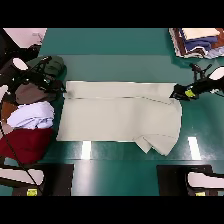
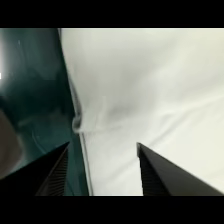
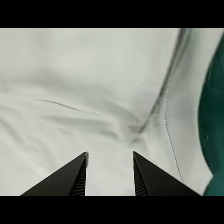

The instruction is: Fold the shirts.

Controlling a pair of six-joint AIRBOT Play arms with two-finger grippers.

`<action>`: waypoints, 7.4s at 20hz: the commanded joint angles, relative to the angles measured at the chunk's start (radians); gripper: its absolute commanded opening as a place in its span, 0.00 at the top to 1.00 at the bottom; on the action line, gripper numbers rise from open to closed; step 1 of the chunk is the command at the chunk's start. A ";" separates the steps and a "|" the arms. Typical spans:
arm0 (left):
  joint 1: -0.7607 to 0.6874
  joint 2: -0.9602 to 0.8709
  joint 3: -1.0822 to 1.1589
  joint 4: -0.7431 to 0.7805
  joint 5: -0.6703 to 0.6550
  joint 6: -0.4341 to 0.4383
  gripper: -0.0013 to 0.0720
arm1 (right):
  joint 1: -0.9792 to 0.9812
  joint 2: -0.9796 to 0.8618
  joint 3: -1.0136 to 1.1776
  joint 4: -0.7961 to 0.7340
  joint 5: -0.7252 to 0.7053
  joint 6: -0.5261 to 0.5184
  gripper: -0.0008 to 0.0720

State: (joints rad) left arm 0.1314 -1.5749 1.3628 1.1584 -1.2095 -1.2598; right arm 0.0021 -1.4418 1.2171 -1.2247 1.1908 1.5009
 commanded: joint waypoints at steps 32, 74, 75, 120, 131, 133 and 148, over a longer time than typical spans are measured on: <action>0.000 0.518 -0.751 0.012 -0.050 -0.168 0.95 | -0.143 0.310 -0.167 0.174 0.284 -0.151 0.53; -0.087 0.543 -0.465 -0.130 0.070 -0.134 0.95 | -0.167 0.377 -0.093 0.025 0.237 -0.029 0.97; -0.087 0.485 -0.432 -0.130 0.091 -0.135 0.95 | -0.139 0.317 -0.054 0.025 0.206 -0.029 0.97; -0.088 0.170 -0.121 -0.224 -0.011 -0.148 0.95 | -0.247 -0.569 0.404 0.464 0.368 -0.385 0.29; -0.306 0.080 -0.022 -0.220 0.084 -0.158 0.95 | -0.241 -0.452 0.404 0.464 0.460 -0.354 0.97; -0.369 0.002 0.061 -0.222 0.098 -0.171 0.95 | -0.233 -0.376 0.404 0.464 0.450 -0.330 0.97; -0.754 -0.442 0.444 -0.284 0.198 -0.210 0.95 | 0.166 -0.203 0.748 0.464 0.452 -0.071 0.97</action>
State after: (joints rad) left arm -0.5797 -1.9747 1.7809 0.8886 -1.0336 -1.4651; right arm 0.0841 -1.6291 1.8820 -0.7589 1.6341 1.3903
